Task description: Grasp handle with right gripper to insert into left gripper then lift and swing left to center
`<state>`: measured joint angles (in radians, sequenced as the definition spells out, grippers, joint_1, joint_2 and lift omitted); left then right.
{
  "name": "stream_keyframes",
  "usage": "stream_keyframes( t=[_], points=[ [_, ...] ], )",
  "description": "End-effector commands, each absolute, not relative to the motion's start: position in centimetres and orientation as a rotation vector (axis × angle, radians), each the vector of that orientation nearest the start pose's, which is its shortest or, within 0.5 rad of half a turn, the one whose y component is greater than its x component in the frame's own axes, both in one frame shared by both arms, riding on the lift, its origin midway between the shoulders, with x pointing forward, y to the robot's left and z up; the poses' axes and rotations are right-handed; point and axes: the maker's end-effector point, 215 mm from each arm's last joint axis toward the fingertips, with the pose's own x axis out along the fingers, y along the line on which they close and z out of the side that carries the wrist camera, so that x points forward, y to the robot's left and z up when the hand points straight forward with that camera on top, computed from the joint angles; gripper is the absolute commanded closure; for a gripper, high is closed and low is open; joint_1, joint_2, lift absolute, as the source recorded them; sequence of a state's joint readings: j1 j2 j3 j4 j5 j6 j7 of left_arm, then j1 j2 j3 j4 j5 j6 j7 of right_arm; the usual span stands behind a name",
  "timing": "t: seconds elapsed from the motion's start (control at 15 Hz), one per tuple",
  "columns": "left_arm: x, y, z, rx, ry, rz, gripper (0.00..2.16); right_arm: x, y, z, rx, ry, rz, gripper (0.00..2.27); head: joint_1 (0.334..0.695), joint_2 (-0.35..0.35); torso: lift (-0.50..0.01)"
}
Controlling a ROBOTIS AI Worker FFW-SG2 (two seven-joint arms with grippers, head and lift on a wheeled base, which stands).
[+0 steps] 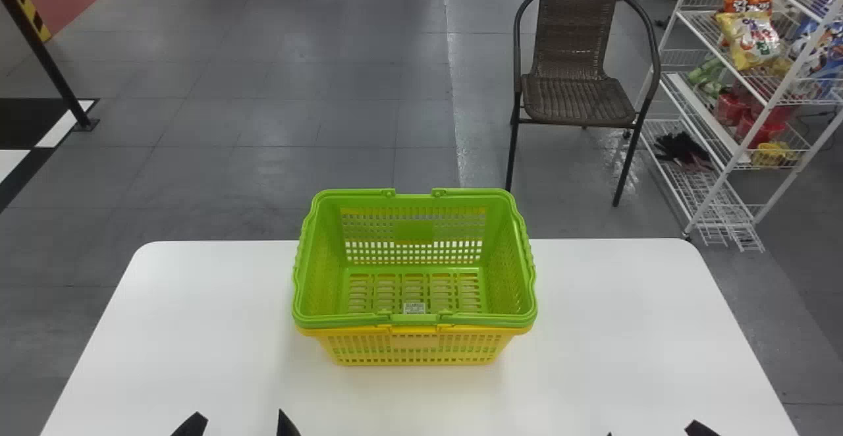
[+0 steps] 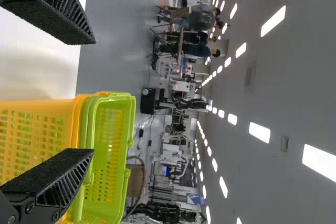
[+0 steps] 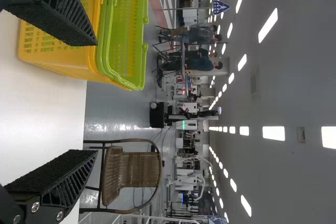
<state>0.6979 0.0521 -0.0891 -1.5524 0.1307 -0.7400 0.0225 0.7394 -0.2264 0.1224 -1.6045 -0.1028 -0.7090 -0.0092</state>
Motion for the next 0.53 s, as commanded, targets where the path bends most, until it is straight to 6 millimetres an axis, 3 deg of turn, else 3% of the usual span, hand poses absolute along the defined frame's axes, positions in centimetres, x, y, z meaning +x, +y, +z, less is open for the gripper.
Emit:
stream_keyframes(
  t=[0.0,0.47],
  points=[
    [30.45,22.02,-44.97,-0.118,-0.011,0.007,0.06,29.19,-21.58,-44.8,-0.006,0.017,0.165,0.08,0.695,0.007,0.0],
    [30.38,22.0,-45.4,-0.123,0.003,0.007,0.06,29.14,-21.66,-44.65,-0.007,0.012,0.164,0.08,0.695,0.009,0.0]
  ],
)
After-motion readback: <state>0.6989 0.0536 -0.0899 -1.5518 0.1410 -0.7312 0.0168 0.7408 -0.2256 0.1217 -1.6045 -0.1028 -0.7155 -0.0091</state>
